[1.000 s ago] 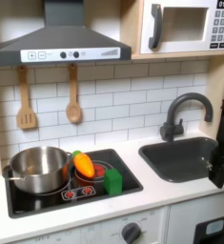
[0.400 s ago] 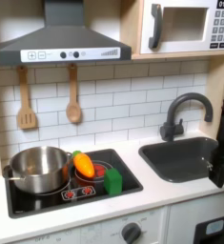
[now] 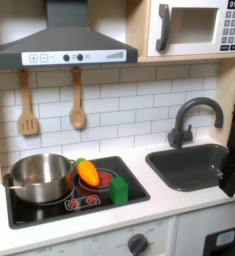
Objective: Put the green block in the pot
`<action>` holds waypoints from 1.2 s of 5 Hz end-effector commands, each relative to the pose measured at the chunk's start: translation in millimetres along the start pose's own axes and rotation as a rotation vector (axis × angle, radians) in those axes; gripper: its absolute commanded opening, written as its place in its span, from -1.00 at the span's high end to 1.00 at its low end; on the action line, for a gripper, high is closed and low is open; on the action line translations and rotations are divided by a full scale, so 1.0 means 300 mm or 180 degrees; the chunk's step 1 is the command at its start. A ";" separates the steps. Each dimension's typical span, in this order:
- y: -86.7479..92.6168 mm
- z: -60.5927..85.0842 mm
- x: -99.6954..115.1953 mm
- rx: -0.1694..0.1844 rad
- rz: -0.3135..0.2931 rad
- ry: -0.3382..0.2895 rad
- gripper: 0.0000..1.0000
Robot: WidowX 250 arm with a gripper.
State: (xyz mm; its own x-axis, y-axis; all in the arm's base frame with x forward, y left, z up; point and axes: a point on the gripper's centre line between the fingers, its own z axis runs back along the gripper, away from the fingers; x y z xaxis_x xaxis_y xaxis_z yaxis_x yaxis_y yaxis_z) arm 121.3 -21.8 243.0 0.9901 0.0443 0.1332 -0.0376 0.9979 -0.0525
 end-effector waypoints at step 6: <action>-0.015 -0.019 0.053 0.0115 -0.0055 -0.0254 -1.00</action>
State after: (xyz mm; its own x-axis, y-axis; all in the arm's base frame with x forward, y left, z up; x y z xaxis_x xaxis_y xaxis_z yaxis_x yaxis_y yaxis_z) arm 139.6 -25.2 238.7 0.9751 0.0412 0.2178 -0.0352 0.9989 -0.0315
